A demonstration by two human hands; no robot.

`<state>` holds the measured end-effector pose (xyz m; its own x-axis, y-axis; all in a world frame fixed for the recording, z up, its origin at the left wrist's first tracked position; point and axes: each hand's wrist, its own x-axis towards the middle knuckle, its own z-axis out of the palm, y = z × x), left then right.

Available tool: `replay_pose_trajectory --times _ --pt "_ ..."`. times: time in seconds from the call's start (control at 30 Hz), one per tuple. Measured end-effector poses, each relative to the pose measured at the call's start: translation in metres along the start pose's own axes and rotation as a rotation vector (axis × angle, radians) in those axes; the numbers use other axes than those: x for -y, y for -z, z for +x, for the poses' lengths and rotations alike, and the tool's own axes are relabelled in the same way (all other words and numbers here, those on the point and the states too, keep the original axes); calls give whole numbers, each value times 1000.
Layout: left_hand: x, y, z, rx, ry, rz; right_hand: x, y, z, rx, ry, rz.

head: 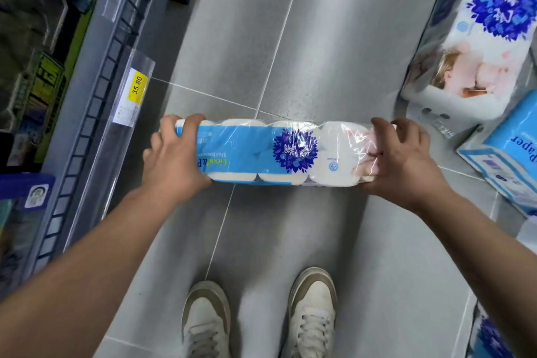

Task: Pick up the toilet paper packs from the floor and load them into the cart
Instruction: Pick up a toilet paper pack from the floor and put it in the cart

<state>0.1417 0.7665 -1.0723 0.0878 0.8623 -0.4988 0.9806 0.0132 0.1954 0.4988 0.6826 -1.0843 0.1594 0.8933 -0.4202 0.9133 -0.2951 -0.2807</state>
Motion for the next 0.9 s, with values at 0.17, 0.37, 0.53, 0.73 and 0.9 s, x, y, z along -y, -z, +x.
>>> replay_pose_trajectory --times 0.17,0.37,0.53,0.73,0.9 --pt "-7 23 -3 -19 -8 -2 9 18 -7 -13 -22 -11" --pt "-23 85 -26 -74 -50 -8 21 76 -33 -82 -23 6" --pt "-42 155 -57 -78 -89 12 37 152 -68 -134 -20 46" --pt "-73 265 -110 -67 -147 -13 57 264 -123 -207 6 -3" --pt "-109 382 -170 -105 -203 -11 83 384 -183 -327 17 6"
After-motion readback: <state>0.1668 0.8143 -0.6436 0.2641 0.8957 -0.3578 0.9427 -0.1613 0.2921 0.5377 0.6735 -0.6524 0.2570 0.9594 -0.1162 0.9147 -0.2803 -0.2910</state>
